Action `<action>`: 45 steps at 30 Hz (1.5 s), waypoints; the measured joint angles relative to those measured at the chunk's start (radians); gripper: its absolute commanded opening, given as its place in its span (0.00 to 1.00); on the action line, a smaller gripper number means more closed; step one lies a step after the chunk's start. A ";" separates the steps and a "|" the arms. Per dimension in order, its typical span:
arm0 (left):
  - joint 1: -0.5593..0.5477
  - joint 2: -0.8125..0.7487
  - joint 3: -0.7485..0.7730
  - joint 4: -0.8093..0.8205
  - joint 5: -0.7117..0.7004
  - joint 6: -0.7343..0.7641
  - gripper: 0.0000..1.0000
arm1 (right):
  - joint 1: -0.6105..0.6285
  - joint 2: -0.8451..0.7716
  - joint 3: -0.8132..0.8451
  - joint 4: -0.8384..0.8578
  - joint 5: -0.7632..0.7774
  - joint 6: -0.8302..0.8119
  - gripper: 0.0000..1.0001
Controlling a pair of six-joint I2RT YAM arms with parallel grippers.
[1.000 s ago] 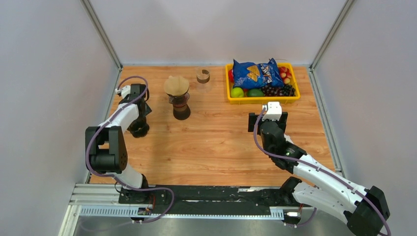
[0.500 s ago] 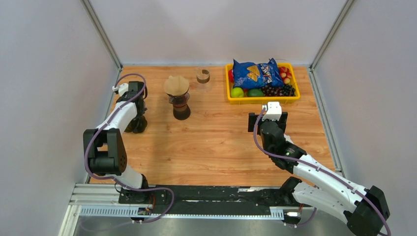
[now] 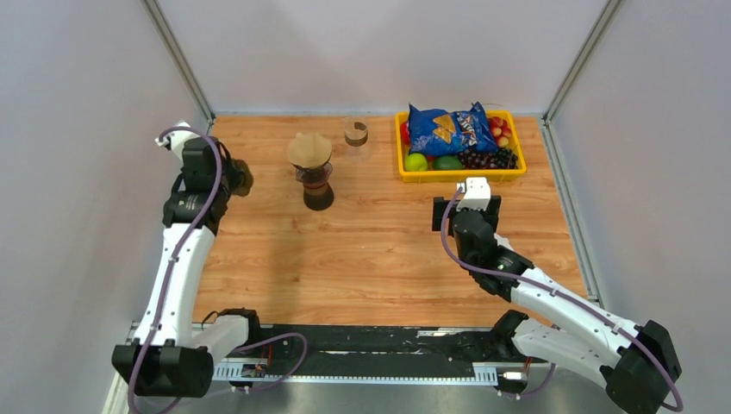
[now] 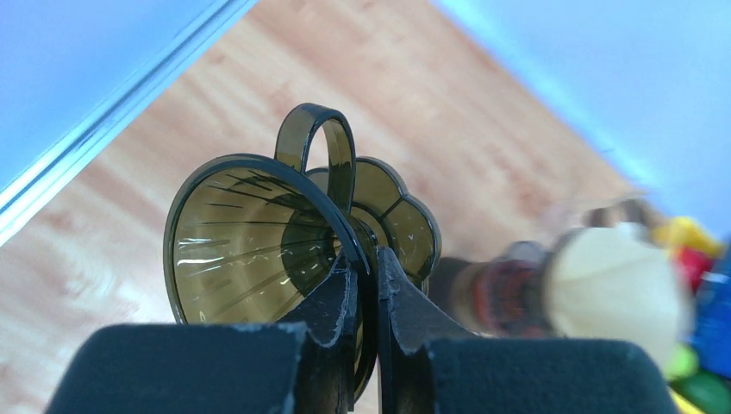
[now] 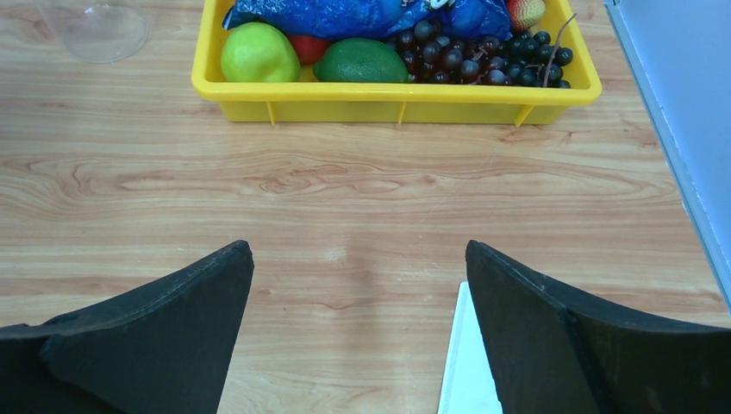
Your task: Place the coffee filter in the dripper
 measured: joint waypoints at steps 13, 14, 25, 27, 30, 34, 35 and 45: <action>-0.372 0.077 0.407 0.124 0.583 0.455 0.01 | -0.016 -0.062 0.064 -0.001 -0.163 0.065 1.00; -0.436 0.112 0.439 0.112 0.637 0.546 0.01 | -0.019 -0.081 0.064 -0.004 -0.185 0.068 1.00; -0.621 0.123 0.203 -0.166 1.022 1.437 0.00 | -0.046 -0.351 0.077 -0.058 -0.732 0.000 0.96; -0.622 0.111 0.165 -0.182 1.061 1.505 0.00 | -0.046 -0.374 0.081 -0.056 -0.839 -0.021 0.96; -0.627 0.108 0.153 -0.195 1.107 1.561 0.00 | -0.046 -0.344 0.110 -0.055 -0.935 -0.030 0.93; -0.636 0.110 0.153 -0.182 1.134 1.577 0.00 | -0.046 -0.204 0.203 -0.056 -1.023 -0.019 0.86; -0.636 0.113 0.153 -0.179 1.136 1.576 0.00 | -0.046 -0.166 0.230 -0.057 -1.040 -0.015 0.84; -0.652 0.206 0.158 -0.179 1.102 1.557 0.00 | -0.044 0.101 0.410 -0.157 -1.103 0.021 0.63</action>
